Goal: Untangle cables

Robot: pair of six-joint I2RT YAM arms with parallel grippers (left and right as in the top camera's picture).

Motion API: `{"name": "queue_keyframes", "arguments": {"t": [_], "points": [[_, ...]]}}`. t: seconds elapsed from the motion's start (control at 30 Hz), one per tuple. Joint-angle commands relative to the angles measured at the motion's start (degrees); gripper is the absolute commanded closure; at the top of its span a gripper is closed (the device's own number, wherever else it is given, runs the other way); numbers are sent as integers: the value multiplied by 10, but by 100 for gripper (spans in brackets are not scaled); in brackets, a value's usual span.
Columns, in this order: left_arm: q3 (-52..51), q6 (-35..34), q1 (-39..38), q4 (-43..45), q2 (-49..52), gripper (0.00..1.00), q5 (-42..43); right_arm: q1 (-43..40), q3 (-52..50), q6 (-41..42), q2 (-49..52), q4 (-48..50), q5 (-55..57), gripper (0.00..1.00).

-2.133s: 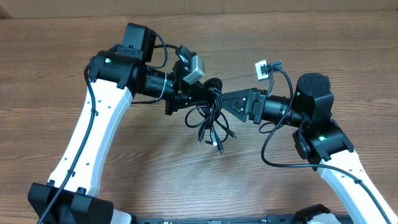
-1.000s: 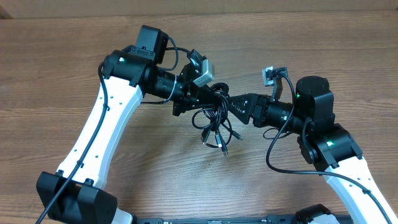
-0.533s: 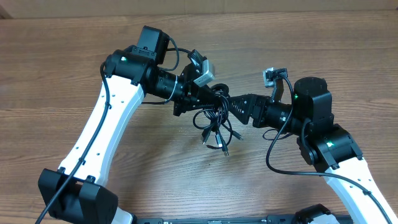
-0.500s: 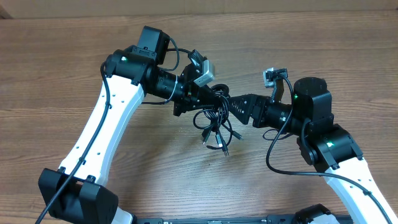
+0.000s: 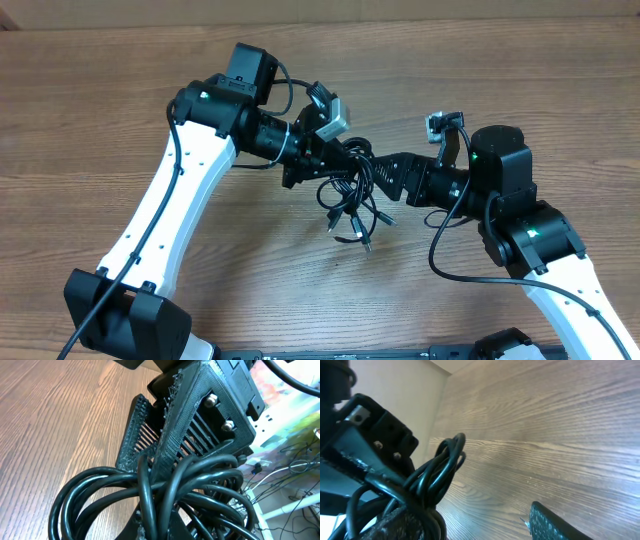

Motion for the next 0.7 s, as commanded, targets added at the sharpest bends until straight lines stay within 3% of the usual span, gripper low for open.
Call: {"name": "queue_keyframes", "arguments": {"t": [0.0,0.13,0.27,0.67], "points": [[16,-4,-27,-8,-30,96,204,-5,-26,-5,36,-36,166,34],[16,-8,-27,-9,-30,96,203,-5,-26,-5,36,-43,178,33],[16,-10,-26,-16,-30,96,200,-5,-26,-5,36,-56,207,25],[16,-47,-26,-44,-30,96,116,-5,-26,-2,36,-74,221,21]]}}
